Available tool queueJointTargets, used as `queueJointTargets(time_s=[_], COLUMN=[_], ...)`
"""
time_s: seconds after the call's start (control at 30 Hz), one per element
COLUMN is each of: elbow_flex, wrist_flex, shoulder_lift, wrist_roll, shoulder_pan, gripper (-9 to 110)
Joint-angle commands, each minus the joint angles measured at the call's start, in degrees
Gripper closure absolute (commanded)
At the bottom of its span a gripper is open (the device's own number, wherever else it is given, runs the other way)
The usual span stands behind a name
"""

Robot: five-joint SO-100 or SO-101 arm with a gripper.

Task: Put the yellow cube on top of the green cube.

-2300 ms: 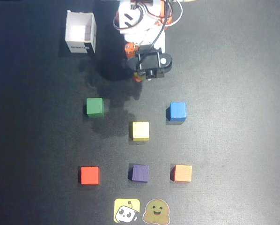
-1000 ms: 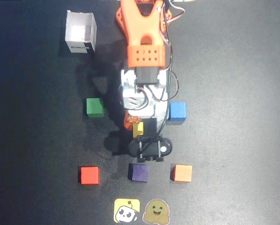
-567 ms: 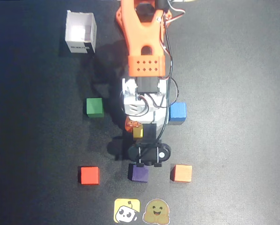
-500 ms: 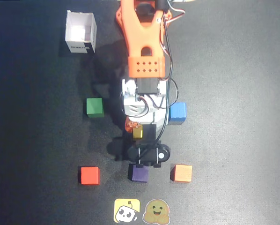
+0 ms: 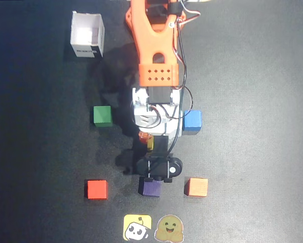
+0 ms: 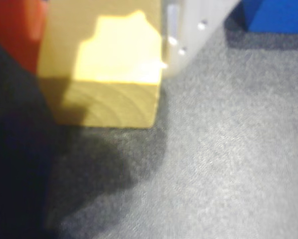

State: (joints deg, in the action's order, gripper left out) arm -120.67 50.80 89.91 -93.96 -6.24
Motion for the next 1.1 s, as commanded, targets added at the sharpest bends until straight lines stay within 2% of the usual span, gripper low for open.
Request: queueJointTargets(time_s=[0.0, 0.3, 0.5, 0.9, 1.07], elbow_flex=[3.25, 8.61, 7.91, 0.97, -2.11], wrist_flex=[2.46, 10.02, 15.29, 16.79, 16.17], shoulder_lift=[3.60, 10.20, 14.94, 24.08, 27.60], wrist_roll=[-0.44, 1.49, 3.16, 7.82, 12.92], shoulder_pan=[0.26, 1.23, 6.24, 17.75, 21.01], gripper=[99, 98, 98, 98, 98])
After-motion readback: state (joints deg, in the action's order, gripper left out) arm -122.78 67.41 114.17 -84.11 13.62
